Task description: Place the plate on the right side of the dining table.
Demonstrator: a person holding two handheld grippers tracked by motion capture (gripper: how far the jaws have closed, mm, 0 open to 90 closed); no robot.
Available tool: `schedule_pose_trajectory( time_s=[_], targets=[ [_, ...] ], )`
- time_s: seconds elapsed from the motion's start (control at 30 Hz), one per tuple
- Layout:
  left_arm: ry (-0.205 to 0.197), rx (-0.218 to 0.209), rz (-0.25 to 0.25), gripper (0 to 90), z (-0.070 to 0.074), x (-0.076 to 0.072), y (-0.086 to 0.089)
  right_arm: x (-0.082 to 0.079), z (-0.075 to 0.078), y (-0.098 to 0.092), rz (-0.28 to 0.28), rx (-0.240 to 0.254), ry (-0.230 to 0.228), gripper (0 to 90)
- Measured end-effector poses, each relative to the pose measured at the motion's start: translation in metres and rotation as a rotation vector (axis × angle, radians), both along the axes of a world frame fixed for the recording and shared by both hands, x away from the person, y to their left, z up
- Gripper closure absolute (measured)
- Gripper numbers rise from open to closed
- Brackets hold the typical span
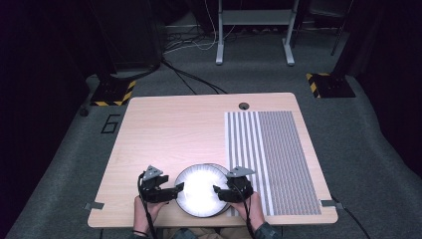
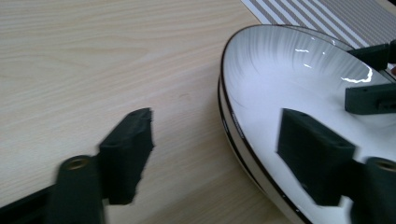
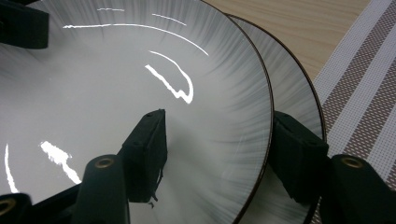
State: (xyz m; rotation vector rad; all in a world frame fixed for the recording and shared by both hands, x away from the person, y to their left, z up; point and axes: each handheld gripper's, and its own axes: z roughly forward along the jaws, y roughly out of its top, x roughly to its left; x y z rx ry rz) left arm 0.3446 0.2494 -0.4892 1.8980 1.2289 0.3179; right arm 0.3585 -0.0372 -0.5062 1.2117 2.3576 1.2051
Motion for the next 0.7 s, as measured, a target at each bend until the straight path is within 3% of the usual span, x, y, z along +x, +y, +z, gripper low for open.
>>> schedule_pose_trajectory(
  time_s=[0.07,0.13,0.17,0.2,0.27,0.4,0.43,0.6,0.7],
  targets=[
    [0.001,0.004,-0.006,36.4,-0.001,0.0,-0.002,0.001,0.0,-0.001,-0.004,-0.001,-0.004,46.0],
    [-0.005,0.0,-0.014,48.1,-0.002,-0.001,-0.005,0.001,0.0,-0.003,-0.024,0.007,0.008,52.1],
    [-0.011,0.001,-0.015,48.1,-0.002,-0.001,-0.006,0.001,0.0,-0.003,-0.024,0.007,0.008,52.1],
    [-0.02,-0.004,-0.02,59.4,-0.002,-0.001,-0.006,0.002,0.001,-0.003,-0.025,0.004,0.008,52.9],
    [-0.02,-0.022,-0.025,65.9,-0.003,-0.002,-0.006,0.003,0.001,-0.003,-0.029,0.012,0.018,53.9],
    [-0.02,-0.02,-0.005,67.9,-0.003,-0.002,-0.01,0.006,0.0,-0.006,-0.047,0.043,0.039,61.1],
    [-0.019,-0.027,0.002,70.0,-0.003,-0.001,-0.01,0.008,-0.001,-0.008,-0.059,0.065,0.046,64.3],
    [-0.008,-0.054,0.033,71.7,-0.005,-0.002,-0.013,0.009,-0.001,-0.006,-0.099,0.07,0.034,68.4],
    [-0.008,-0.08,0.062,73.8,-0.006,-0.002,-0.013,0.01,-0.002,-0.008,-0.123,0.1,0.051,72.3]
  ],
)
